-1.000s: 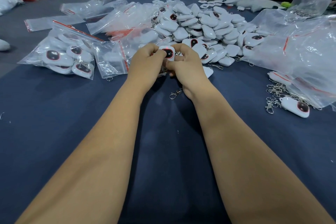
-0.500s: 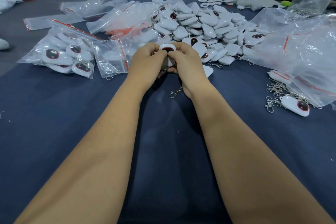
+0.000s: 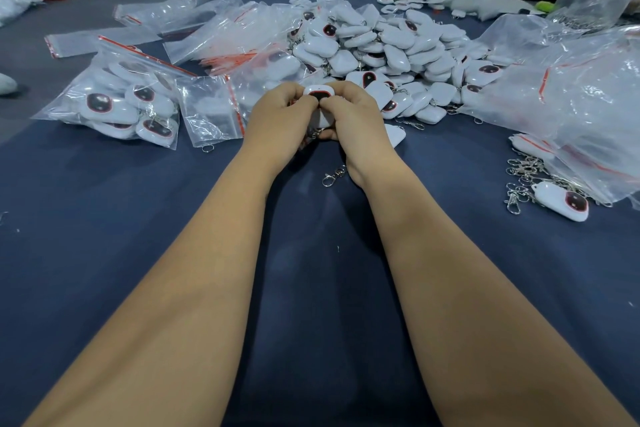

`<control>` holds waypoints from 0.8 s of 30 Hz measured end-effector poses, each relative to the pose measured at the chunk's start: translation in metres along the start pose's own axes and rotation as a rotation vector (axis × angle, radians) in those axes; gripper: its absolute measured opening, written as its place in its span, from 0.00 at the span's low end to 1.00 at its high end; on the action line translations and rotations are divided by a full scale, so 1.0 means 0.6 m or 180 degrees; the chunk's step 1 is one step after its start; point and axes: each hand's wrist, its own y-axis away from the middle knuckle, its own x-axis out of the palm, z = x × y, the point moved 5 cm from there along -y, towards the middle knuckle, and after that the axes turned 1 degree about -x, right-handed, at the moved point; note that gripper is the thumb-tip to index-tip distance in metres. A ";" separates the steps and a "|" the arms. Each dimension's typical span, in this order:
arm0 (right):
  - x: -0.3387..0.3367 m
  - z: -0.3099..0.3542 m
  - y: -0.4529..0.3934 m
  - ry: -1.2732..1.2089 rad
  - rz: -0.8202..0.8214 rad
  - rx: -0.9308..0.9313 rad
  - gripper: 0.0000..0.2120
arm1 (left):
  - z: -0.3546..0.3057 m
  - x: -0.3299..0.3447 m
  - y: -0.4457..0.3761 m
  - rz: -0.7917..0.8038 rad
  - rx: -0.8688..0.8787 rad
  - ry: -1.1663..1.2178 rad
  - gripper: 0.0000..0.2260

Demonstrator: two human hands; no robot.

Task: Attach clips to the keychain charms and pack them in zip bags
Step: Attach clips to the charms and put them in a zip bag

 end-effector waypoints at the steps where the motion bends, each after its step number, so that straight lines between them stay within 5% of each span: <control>1: 0.001 0.000 0.000 0.0019 0.0010 -0.0001 0.08 | 0.000 0.000 0.000 -0.0007 0.0001 -0.0009 0.06; 13: 0.000 -0.003 0.000 0.0156 -0.0028 -0.0027 0.10 | -0.008 -0.004 0.003 -0.0054 0.0188 -0.0141 0.07; 20: -0.011 0.002 0.002 -0.0081 -0.0493 -0.0070 0.05 | -0.011 -0.022 0.004 -0.0588 0.0316 -0.0147 0.12; 24: -0.008 0.012 0.009 0.0442 -0.0401 -0.0460 0.08 | -0.011 -0.027 0.005 -0.0660 0.0185 0.0001 0.15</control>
